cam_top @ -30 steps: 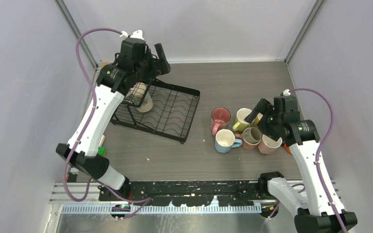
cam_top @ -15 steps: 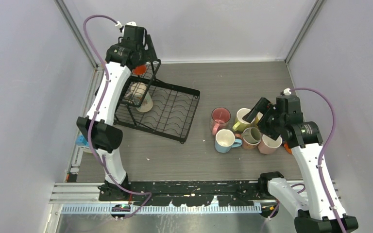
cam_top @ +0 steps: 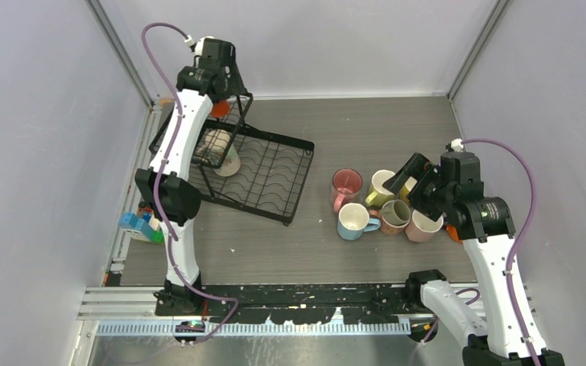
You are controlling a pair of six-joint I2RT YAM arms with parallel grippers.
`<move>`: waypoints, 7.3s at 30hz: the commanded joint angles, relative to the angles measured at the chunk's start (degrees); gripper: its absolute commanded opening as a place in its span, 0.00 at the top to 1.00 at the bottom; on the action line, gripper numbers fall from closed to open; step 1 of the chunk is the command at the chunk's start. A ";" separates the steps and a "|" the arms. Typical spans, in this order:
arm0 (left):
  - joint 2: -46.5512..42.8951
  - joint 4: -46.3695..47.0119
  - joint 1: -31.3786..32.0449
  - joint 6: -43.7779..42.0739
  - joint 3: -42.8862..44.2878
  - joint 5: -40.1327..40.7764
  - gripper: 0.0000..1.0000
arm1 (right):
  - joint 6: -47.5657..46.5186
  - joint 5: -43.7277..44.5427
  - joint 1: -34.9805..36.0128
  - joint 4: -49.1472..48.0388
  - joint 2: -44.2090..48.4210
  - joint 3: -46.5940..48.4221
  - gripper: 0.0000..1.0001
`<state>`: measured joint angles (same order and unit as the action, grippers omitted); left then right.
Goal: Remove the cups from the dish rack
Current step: Unload the cup from the dish rack, then place the cup at the center of the board.
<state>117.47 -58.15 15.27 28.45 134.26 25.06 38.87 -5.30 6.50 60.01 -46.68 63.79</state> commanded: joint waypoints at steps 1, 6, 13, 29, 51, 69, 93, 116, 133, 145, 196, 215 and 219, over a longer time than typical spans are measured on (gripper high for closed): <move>-0.46 1.78 -1.57 2.07 0.22 2.29 0.00 | -0.57 -1.20 -0.30 -0.14 0.92 1.18 0.00; 0.84 2.05 -2.62 3.39 0.37 1.33 0.00 | -0.38 -1.37 -0.35 -0.32 0.92 0.72 0.00; 3.18 2.29 -3.50 4.86 0.57 0.68 0.03 | -0.38 -2.20 -0.27 -1.17 0.87 -0.07 0.00; 4.87 2.43 -4.06 5.23 0.09 0.20 0.28 | -0.02 -2.97 -0.30 -2.48 0.51 -1.17 0.00; -2.08 3.57 -4.10 2.69 -5.18 -0.84 0.63 | 0.32 -3.80 -0.32 -4.40 0.42 -2.94 0.00; -6.64 5.32 -4.09 0.83 -9.25 -0.77 0.66 | 0.90 -5.02 -0.30 -6.55 -0.08 -4.31 0.00; -9.90 1.89 -3.98 1.26 -0.08 -4.24 0.71 | 3.82 -7.29 -0.24 -11.43 -1.78 -0.09 0.00; -21.62 8.32 -1.62 17.42 -9.83 -31.97 0.77 | 11.93 -7.93 4.94 -33.91 -3.32 -0.08 0.00; -29.26 25.17 7.54 36.88 -31.30 -47.13 0.78 | 7.02 1.69 21.94 -51.72 -10.05 -0.15 0.00; -31.84 39.18 13.98 49.40 -44.74 -49.67 0.78 | 6.92 2.86 25.98 -55.49 -10.03 -3.28 0.06; -31.84 53.38 22.30 59.35 -53.40 -52.58 0.22 | 6.61 4.38 27.63 -62.35 -12.24 -4.38 0.99; -31.94 49.14 21.57 50.73 -51.27 -52.32 0.00 | 5.91 10.92 27.65 -48.75 -7.97 -0.37 0.99; -32.00 47.83 20.61 48.75 -50.68 -52.52 0.00 | 5.87 12.65 27.61 -44.23 -6.95 0.45 0.99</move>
<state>88.12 -9.37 36.91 80.66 81.21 -26.63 45.54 3.92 33.80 13.78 -56.07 60.64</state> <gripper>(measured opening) 0.996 0.151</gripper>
